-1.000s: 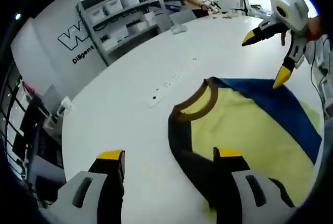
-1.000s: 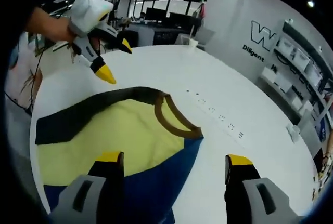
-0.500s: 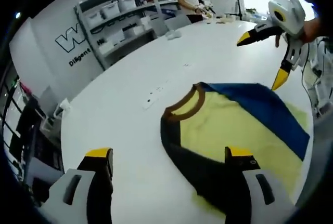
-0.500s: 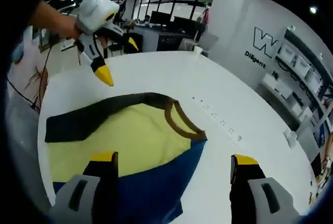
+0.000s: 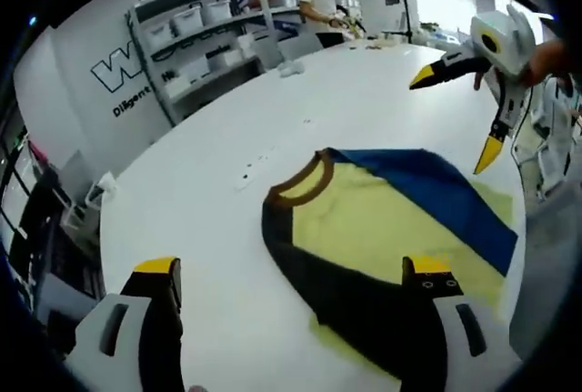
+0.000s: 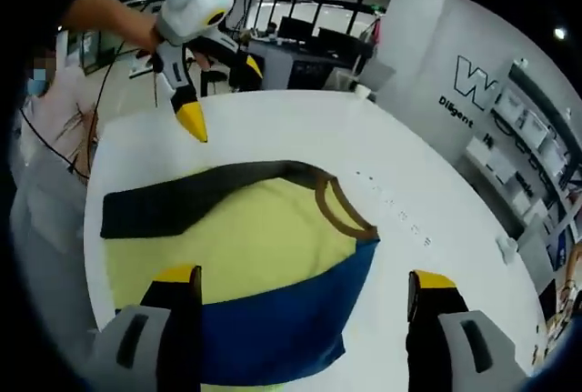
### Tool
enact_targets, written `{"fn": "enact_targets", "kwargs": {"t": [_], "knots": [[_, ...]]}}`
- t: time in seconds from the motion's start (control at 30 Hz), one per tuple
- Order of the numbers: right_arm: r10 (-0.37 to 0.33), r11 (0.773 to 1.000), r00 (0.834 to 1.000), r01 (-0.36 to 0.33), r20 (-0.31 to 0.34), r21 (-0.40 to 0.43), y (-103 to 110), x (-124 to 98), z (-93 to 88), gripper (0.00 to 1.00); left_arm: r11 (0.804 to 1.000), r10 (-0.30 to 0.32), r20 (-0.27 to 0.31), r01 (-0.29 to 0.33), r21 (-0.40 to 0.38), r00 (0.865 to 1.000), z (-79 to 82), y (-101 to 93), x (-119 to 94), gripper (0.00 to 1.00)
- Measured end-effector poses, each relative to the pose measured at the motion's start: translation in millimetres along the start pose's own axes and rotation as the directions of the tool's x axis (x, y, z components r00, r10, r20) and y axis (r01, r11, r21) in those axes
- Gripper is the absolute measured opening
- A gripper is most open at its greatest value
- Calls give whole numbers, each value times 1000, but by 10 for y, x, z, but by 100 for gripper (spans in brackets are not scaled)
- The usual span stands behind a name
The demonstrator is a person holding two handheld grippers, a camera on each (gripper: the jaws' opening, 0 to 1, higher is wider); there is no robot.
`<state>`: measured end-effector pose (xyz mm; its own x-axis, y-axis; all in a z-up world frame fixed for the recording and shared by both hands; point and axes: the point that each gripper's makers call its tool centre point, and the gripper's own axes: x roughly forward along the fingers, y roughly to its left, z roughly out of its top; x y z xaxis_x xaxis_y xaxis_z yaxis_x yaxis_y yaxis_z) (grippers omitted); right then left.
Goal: Fold the garment on the visible template until the final outline fits inside the template.
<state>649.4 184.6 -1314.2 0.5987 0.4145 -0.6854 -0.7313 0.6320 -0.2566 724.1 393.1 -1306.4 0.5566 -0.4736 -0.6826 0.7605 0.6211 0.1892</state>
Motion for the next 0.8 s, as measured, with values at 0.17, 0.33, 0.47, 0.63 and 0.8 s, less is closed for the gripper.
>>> {"fn": "enact_targets", "kwargs": {"t": [0.17, 0.33, 0.47, 0.63, 0.8], "knots": [[2, 1000, 1000, -2, -2, -6, 144, -72, -28, 93, 1000, -6, 20, 6, -9, 1000, -32, -79, -143, 99], [2, 1000, 1000, -2, 17, -5, 275, -164, -30, 93, 1000, -25, 40, 25, 9, 999, -110, -218, -291, 99], [18, 1000, 1000, -18, 10, -10, 434, -183, -119, 93, 999, -37, 45, 36, 30, 998, -199, -300, -362, 99], [31, 999, 999, -30, 13, -18, 554, -213, -150, 91, 999, -44, 60, 44, -7, 997, -263, -357, -439, 99], [28, 999, 999, -28, 22, -16, 660, -255, -192, 88, 998, -61, 73, 62, -14, 995, -347, -484, -489, 98]]}}
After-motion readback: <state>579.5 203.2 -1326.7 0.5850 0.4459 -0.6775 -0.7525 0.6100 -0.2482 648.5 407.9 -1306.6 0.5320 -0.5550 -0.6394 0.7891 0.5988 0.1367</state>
